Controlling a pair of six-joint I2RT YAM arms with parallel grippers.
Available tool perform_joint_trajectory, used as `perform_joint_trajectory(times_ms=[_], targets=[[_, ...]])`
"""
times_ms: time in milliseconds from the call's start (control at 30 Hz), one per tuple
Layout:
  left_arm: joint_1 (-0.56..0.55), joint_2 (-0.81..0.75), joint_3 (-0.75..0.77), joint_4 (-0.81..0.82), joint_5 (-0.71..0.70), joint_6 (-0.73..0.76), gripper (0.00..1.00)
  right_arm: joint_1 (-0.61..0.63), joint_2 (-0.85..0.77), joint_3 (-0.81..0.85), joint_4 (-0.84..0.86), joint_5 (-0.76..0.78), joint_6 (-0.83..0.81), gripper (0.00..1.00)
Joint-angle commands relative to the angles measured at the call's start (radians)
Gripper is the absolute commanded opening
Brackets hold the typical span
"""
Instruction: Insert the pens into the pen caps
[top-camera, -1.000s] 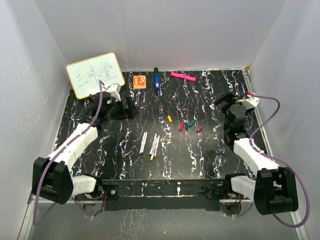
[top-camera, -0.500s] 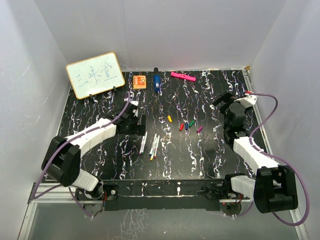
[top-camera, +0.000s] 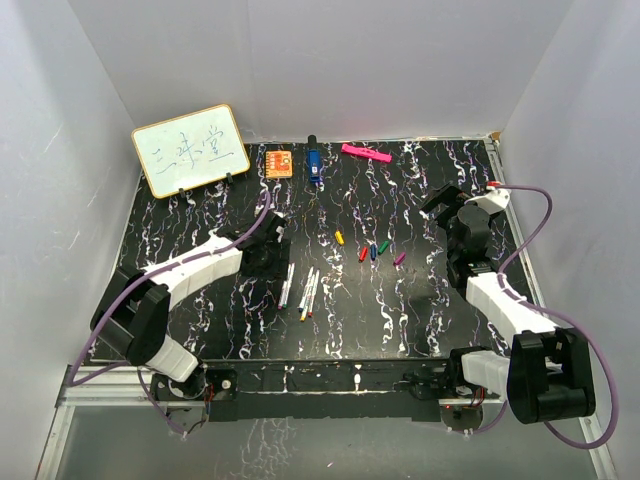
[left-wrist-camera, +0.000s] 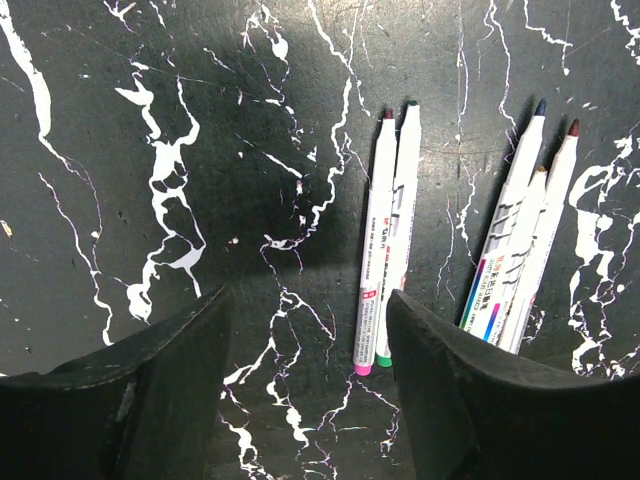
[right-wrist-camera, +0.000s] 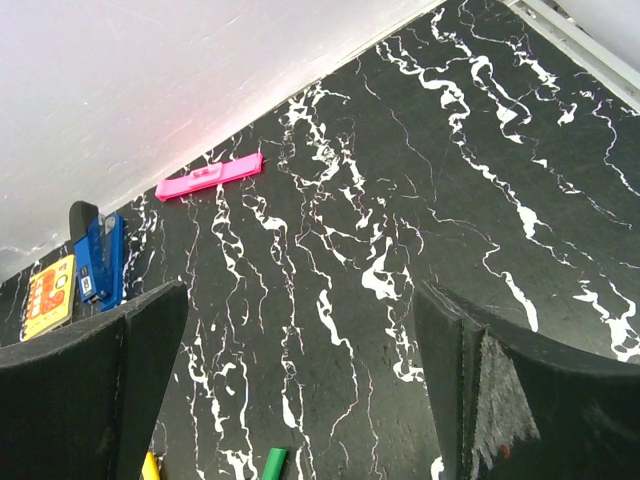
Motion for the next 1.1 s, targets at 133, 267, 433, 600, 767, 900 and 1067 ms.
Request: perform_joint_trajectory(times_ms=[133, 267, 433, 600, 767, 900, 1067], targets=[[-0.002, 0.017, -0.007, -0.007, 0.053, -0.016, 0.52, -0.006, 0.013, 0.023, 0.039, -0.019, 0.017, 0.94], [-0.01, 0.033, -0.008, 0.0, 0.058, -0.02, 0.52, -0.006, 0.007, 0.022, 0.039, -0.019, 0.013, 0.94], [-0.02, 0.053, 0.0, -0.007, 0.067, -0.015, 0.51, -0.007, 0.005, 0.02, 0.039, -0.017, 0.014, 0.94], [-0.028, 0.074, 0.01, -0.023, 0.068, -0.008, 0.49, -0.007, 0.006, 0.02, 0.041, -0.015, 0.015, 0.94], [-0.032, 0.092, 0.016, -0.035, 0.047, -0.011, 0.49, -0.007, 0.004, 0.018, 0.038, -0.017, 0.015, 0.94], [-0.036, 0.107, 0.024, -0.033, 0.05, -0.008, 0.48, -0.007, 0.002, 0.018, 0.038, -0.019, 0.014, 0.94], [-0.045, 0.132, 0.03, -0.044, 0.059, -0.006, 0.47, -0.007, -0.001, 0.018, 0.038, -0.02, 0.015, 0.94]])
